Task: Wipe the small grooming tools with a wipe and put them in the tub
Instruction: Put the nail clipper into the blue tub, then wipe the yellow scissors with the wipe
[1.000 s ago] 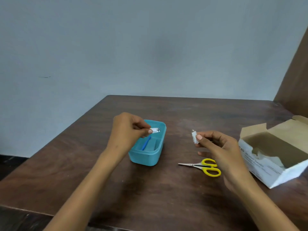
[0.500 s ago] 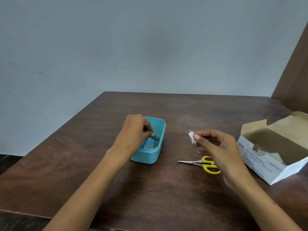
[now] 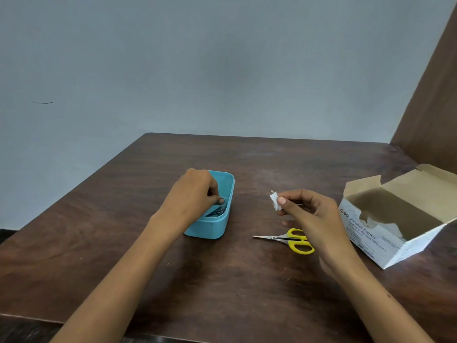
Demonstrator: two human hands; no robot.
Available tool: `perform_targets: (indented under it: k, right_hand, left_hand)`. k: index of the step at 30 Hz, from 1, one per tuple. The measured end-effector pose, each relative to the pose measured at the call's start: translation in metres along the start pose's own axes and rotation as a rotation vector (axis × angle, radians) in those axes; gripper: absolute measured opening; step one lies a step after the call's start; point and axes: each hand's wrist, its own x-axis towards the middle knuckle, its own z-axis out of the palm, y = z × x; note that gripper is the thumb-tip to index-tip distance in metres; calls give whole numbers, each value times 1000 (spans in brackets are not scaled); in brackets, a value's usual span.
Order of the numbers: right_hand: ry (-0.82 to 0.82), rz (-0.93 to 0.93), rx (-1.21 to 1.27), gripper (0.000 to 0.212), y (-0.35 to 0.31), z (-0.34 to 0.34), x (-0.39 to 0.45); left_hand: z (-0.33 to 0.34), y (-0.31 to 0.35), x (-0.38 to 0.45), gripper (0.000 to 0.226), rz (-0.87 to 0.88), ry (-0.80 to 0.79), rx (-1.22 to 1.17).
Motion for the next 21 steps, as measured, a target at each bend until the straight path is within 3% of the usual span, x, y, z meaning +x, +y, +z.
perform_targets:
  k: [5,9,14,21]
  right_hand:
    - [12,-4,0,11,0,-2,1]
    - [69,-18,12,10,-1,-10,4]
    - [164,-29,24,7,-5,-36,9]
    - [149,-143,-164,13,9,-44,9]
  left_hand:
    - [-4,19,-13,25,26,255,63]
    - [2,47,-24,18,231,380,-64]
    - [35,76,-24,12,413,148,-179]
    - [63,83,-19,36,372,-151,-8]
